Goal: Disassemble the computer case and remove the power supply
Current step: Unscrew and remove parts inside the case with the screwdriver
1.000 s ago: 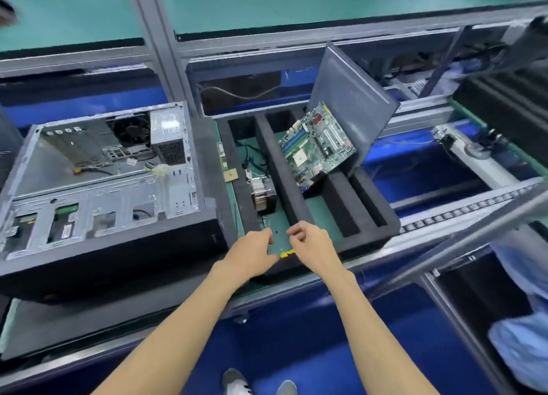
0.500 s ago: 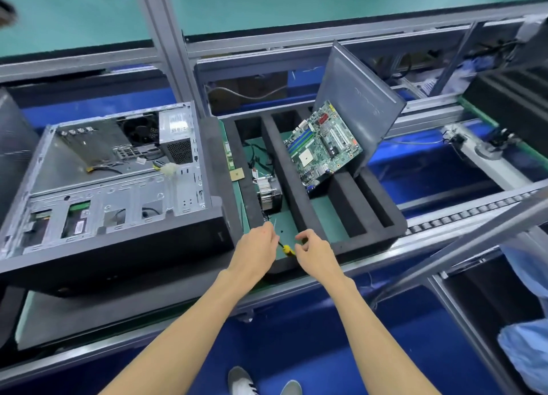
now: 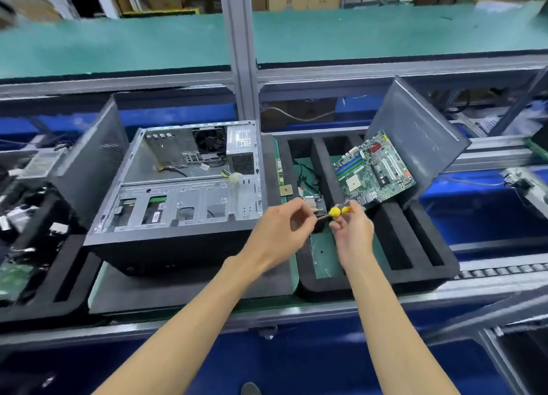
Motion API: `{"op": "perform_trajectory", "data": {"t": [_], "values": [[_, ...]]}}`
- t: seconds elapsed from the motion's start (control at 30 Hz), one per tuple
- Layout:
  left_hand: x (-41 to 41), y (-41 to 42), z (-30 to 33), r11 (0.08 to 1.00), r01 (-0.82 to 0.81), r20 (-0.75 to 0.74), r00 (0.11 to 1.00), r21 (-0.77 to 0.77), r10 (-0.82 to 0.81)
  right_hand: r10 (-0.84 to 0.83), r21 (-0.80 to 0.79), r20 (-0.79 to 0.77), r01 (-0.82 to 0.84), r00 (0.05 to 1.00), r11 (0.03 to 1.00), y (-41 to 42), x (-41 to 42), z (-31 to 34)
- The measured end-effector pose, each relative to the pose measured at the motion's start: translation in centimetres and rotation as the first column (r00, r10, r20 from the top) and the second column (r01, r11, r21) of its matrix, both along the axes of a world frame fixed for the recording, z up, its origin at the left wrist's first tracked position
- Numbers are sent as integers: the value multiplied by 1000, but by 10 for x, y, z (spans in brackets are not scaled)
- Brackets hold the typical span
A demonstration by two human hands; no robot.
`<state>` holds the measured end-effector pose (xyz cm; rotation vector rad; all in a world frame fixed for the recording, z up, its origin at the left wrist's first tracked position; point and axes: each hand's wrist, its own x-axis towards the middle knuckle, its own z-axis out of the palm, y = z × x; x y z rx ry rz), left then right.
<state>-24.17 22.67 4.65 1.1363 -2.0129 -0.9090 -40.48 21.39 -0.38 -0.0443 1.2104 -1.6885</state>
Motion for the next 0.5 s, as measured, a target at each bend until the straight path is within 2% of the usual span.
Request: {"op": "perform_trajectory", "data": {"t": [0.13,0.3,0.4,0.5], "values": [[52,-16,10,979,-197,-62,979,-48,194,29,-119,-55,-36,998,992,-30,42,47],[137,-47,18,877,-466,-111,884,-120,454,140,-258,-89,-158,986,953,-63,120,87],[196,-66,17,801,-593,-103,805,-84,585,227,-337,-102,-249,968,908,-80,167,101],[250,-81,10,731,-681,-48,732,-42,680,318,-405,-54,-312,947,859,-96,210,110]]}}
